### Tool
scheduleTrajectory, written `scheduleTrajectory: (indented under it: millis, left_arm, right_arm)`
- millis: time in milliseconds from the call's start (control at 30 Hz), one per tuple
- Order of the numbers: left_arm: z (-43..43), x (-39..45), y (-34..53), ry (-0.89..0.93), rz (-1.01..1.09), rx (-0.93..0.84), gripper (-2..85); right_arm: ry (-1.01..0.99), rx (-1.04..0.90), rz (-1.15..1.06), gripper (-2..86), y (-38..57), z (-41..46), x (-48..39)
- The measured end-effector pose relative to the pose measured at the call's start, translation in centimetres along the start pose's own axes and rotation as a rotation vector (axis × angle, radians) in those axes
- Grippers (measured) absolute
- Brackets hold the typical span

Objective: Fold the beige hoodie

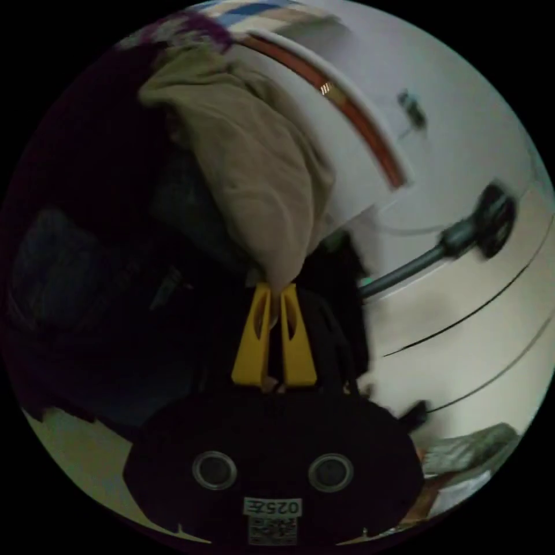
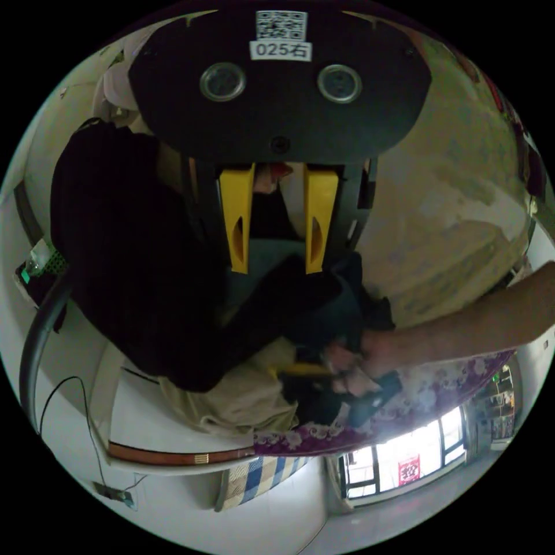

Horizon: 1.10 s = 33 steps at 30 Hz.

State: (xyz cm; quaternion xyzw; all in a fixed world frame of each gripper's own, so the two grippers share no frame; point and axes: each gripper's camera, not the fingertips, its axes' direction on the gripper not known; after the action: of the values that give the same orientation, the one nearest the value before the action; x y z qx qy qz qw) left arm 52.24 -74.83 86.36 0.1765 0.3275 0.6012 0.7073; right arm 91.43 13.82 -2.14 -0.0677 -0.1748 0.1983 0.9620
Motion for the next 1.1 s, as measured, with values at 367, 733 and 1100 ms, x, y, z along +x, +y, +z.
scheduleTrajectory:
  millis: [367, 733, 1100]
  left_arm:
    - [-37.4, 14.9, 14.0, 0.15, 0.551, 0.121, -1.2]
    - [-58.2, 11.5, 71.2, -0.405, -0.475, 0.881, 4.0]
    - [-45.1, 9.9, 73.8, -0.578, -0.613, 0.798, 14.7]
  right_arm:
    - [-0.508, 0.167, 0.149, 15.7, -6.4, -5.4, 5.4]
    - [-0.891, -0.31, 0.142, 16.3, -5.4, -0.4, 0.9]
    - [-0.866, -0.375, 0.328, 20.1, -11.9, 10.6, -4.0]
